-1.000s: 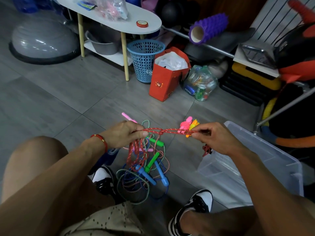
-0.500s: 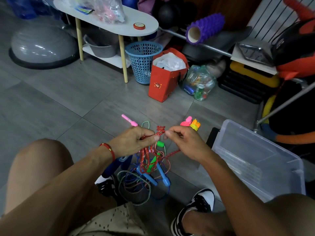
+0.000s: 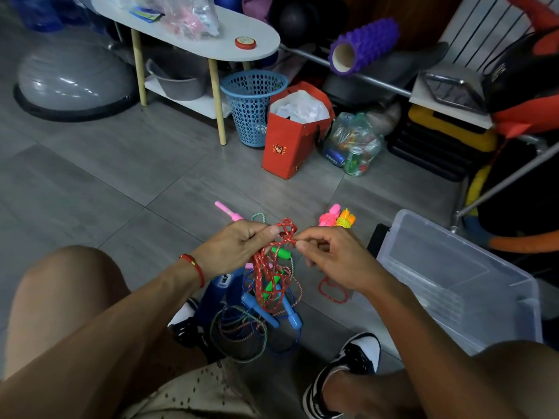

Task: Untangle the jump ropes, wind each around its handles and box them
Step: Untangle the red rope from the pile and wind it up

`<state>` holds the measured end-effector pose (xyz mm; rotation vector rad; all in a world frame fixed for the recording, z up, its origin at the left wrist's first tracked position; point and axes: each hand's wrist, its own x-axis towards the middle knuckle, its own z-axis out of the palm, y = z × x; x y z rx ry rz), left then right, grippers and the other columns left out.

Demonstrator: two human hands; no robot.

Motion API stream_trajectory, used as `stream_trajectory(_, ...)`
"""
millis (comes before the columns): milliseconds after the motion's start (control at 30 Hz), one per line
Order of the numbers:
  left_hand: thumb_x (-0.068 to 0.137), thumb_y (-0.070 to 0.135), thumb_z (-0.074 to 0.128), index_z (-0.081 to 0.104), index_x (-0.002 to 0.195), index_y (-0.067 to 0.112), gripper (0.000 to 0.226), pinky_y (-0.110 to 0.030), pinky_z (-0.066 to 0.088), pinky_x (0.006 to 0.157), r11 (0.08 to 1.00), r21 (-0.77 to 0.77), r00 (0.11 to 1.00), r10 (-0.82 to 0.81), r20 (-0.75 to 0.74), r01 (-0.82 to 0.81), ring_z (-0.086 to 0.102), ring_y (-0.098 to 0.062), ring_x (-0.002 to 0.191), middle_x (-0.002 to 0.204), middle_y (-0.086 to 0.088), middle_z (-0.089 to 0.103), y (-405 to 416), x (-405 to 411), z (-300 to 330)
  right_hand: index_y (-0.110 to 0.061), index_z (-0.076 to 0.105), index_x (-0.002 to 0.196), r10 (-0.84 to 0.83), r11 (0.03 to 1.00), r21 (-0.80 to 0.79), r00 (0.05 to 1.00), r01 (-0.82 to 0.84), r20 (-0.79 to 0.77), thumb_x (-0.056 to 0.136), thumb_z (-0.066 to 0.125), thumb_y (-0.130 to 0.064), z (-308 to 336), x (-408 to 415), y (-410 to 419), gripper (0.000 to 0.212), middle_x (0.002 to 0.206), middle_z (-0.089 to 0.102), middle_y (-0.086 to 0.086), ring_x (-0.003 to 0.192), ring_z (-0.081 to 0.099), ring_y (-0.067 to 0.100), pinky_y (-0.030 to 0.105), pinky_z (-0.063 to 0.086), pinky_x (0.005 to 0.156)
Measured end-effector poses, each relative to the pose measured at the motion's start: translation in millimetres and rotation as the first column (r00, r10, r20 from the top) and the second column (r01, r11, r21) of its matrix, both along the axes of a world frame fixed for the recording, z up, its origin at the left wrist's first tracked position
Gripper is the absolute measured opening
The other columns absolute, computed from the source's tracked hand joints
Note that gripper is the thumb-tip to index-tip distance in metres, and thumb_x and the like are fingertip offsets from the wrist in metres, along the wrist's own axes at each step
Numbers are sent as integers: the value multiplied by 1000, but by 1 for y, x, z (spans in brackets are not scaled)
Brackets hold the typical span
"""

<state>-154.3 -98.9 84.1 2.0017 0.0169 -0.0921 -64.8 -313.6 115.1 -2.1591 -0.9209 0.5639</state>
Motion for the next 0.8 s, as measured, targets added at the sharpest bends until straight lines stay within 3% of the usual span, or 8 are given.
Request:
stream_trajectory(100, 101, 49, 43, 50, 69, 15, 47, -29, 38, 53, 988, 153, 991, -37, 129, 17, 36, -7, 50, 56, 1, 37, -8, 0, -1, -18, 71, 96, -190, 976, 69, 962, 207, -198, 100, 60, -23, -3, -11, 10, 13, 72, 74, 1, 61, 70, 14, 41, 60, 69)
stream_trajectory(167, 101, 52, 41, 48, 71, 23, 42, -17, 31, 53, 944, 330, 970, -106, 219, 28, 38, -8, 48, 56, 2, 40, -11, -1, -4, -12, 67, 103, -308, 927, 87, 872, 366, -381, 98, 61, -17, -7, -18, 20, 9, 78, 77, 5, 66, 74, 21, 40, 61, 70)
stream_trajectory(233, 100, 61, 34, 56, 79, 26, 46, -13, 30, 56, 890, 454, 955, -165, 245, 38, 44, -6, 50, 59, 4, 48, -10, -1, -6, -16, 56, 121, -352, 883, 86, 773, 461, -528, 94, 64, -10, -9, -20, 27, 29, 88, 77, 10, 75, 76, 29, 43, 62, 77)
stream_trajectory(333, 99, 65, 28, 59, 84, 26, 52, -20, 35, 61, 825, 563, 944, -222, 246, 47, 46, -6, 56, 60, 9, 50, -5, 0, -11, -32, 44, 137, -249, 902, 115, 719, 416, -649, 89, 65, 3, -9, -13, 25, 64, 100, 73, 22, 87, 75, 38, 50, 61, 85)
stream_trajectory(400, 98, 66, 24, 60, 88, 28, 54, -24, 40, 65, 801, 597, 938, -244, 248, 50, 47, -5, 59, 62, 10, 50, -2, 0, -12, -33, 52, 135, -156, 937, 130, 723, 324, -673, 87, 64, 9, -2, -7, 21, 65, 109, 68, 28, 93, 74, 38, 51, 59, 89)
stream_trajectory(533, 96, 70, 15, 60, 92, 29, 61, -38, 49, 73, 715, 698, 942, -257, 215, 36, 59, -18, 71, 68, 5, 57, 4, 0, -12, -5, 65, 120, -85, 967, 114, 708, 228, -701, 90, 56, 17, 13, 4, 15, 39, 103, 70, 19, 95, 74, 32, 35, 61, 79)
stream_trajectory(633, 94, 71, 11, 58, 91, 28, 65, -41, 51, 76, 650, 759, 940, -280, 194, 36, 63, -23, 75, 71, 2, 63, 5, 1, -12, 0, 67, 115, -84, 980, 66, 693, 188, -716, 96, 48, 8, 18, 14, 15, 29, 96, 75, 16, 96, 74, 35, 43, 61, 84)
stream_trajectory(800, 94, 71, 11, 59, 86, 27, 66, -41, 53, 73, 587, 809, 924, -317, 215, 13, 62, -23, 69, 67, 1, 63, 1, 2, -12, -13, 76, 104, -33, 994, -111, 920, -12, -392, 89, 69, 1, 17, 28, 20, 21, 95, 74, 8, 86, 75, 21, 32, 61, 80)
